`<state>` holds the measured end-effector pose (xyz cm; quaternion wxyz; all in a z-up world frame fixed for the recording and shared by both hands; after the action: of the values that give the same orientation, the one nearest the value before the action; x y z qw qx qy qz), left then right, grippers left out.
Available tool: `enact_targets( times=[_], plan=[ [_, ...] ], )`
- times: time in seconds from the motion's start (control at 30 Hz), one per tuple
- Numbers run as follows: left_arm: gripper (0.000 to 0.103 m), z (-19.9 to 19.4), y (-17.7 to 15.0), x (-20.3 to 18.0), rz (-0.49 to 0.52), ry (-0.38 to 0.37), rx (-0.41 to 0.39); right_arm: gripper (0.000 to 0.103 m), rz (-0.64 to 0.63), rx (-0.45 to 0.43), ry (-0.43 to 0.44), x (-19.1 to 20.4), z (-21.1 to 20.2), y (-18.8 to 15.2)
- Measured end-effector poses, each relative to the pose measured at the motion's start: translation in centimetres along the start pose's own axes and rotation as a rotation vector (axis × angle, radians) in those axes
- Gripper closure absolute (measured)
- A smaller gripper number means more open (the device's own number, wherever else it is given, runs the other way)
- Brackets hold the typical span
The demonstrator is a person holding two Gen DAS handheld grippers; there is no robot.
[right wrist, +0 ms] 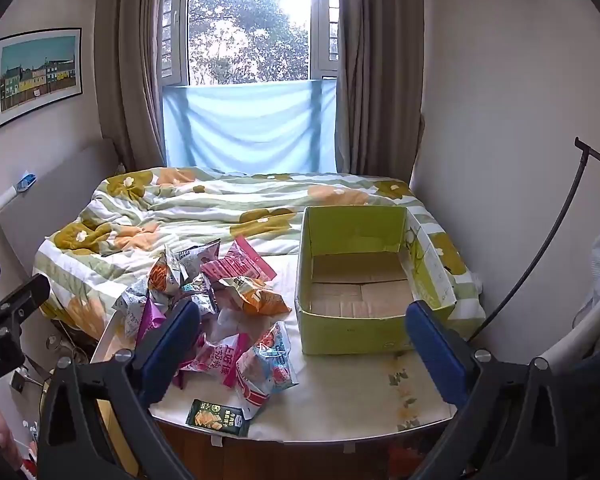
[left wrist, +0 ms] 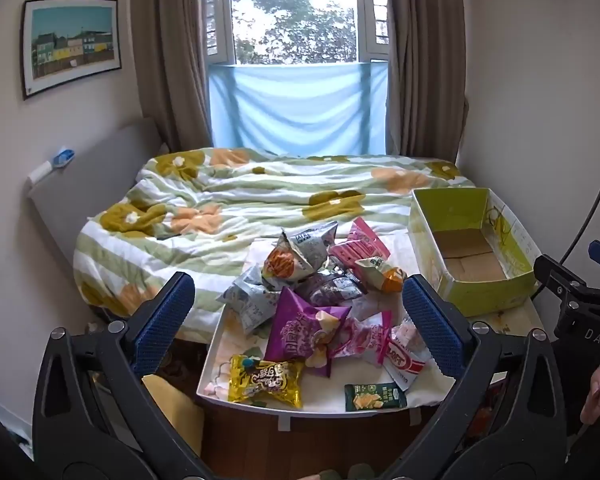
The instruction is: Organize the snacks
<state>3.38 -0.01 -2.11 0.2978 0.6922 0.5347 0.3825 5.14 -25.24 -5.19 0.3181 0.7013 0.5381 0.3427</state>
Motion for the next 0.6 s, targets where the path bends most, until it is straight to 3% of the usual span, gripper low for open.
enact_targets(
  times=[0.13, 0.6],
  plan=[
    [0.001, -0.06, 0.33, -0.6, 0.02, 0.029, 0.004, 0.001, 0.013, 0.008, 0.013, 0.15, 0.19, -0.41],
    [0.001, 0.27, 0.5, -0.15, -0.014, 0.028, 0.024, 0.001, 0.002, 0.004, 0.016, 0.38, 0.56, -0.04]
  ],
)
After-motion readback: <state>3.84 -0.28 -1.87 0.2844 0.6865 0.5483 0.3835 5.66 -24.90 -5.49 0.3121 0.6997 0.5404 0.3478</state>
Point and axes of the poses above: each gripper's, at about its wrist camera, not at the fingertips, and z roughly the way its jaws point, x to its left, y to its top, the point moved 4 cm from there along z, roughly the way its jaws point, and after that the axes turned 10 degrees about z, right-handed, at the moved point
